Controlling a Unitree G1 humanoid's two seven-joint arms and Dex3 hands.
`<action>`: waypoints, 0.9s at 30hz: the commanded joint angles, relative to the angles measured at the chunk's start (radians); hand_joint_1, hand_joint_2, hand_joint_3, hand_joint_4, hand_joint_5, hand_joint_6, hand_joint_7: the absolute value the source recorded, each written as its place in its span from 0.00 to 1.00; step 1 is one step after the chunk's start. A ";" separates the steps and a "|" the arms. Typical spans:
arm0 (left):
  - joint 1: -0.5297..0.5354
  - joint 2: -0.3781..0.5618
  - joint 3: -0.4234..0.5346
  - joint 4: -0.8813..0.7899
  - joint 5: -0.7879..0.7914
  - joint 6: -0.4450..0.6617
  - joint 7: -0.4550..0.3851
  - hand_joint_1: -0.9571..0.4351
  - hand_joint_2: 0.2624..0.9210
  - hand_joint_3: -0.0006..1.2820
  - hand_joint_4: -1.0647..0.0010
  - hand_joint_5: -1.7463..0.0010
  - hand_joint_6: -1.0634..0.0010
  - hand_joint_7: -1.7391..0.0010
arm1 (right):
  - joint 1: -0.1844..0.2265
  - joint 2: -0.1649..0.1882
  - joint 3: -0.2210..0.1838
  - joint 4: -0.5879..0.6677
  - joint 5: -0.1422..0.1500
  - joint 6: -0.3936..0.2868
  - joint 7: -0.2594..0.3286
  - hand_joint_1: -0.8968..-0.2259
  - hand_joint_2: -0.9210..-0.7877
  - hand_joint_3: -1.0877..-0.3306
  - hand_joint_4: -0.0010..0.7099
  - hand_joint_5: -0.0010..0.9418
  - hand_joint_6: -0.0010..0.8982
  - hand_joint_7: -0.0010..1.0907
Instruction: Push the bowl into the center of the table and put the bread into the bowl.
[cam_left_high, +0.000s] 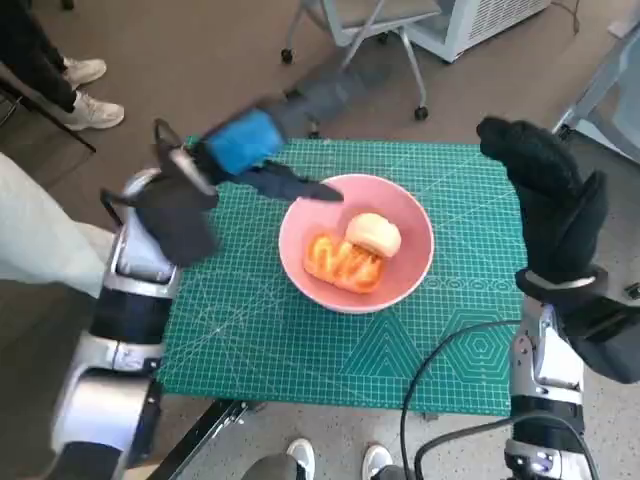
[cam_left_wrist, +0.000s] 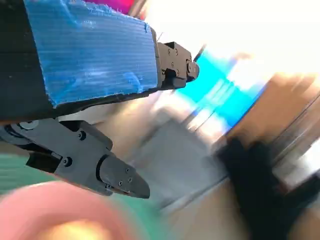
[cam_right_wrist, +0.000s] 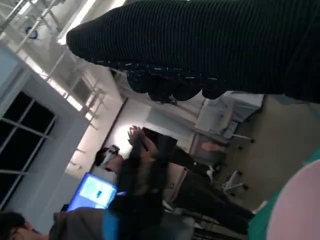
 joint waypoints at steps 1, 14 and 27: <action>0.106 -0.108 0.074 -0.063 -0.154 0.000 0.036 0.36 1.00 0.11 0.95 0.99 0.85 0.97 | -0.014 -0.003 0.013 -0.031 -0.022 0.033 -0.022 0.30 0.00 0.42 0.27 0.00 0.09 0.41; 0.170 -0.138 0.082 -0.135 -0.161 -0.021 0.049 0.25 1.00 0.24 0.88 0.97 0.85 0.93 | -0.063 -0.003 0.037 -0.017 -0.065 0.009 -0.032 0.33 0.00 0.39 0.26 0.00 0.08 0.42; 0.189 -0.150 0.074 -0.162 -0.169 -0.031 0.033 0.24 1.00 0.29 0.86 1.00 1.00 0.76 | -0.089 -0.002 0.046 -0.020 -0.064 0.043 -0.034 0.30 0.00 0.40 0.25 0.00 0.07 0.43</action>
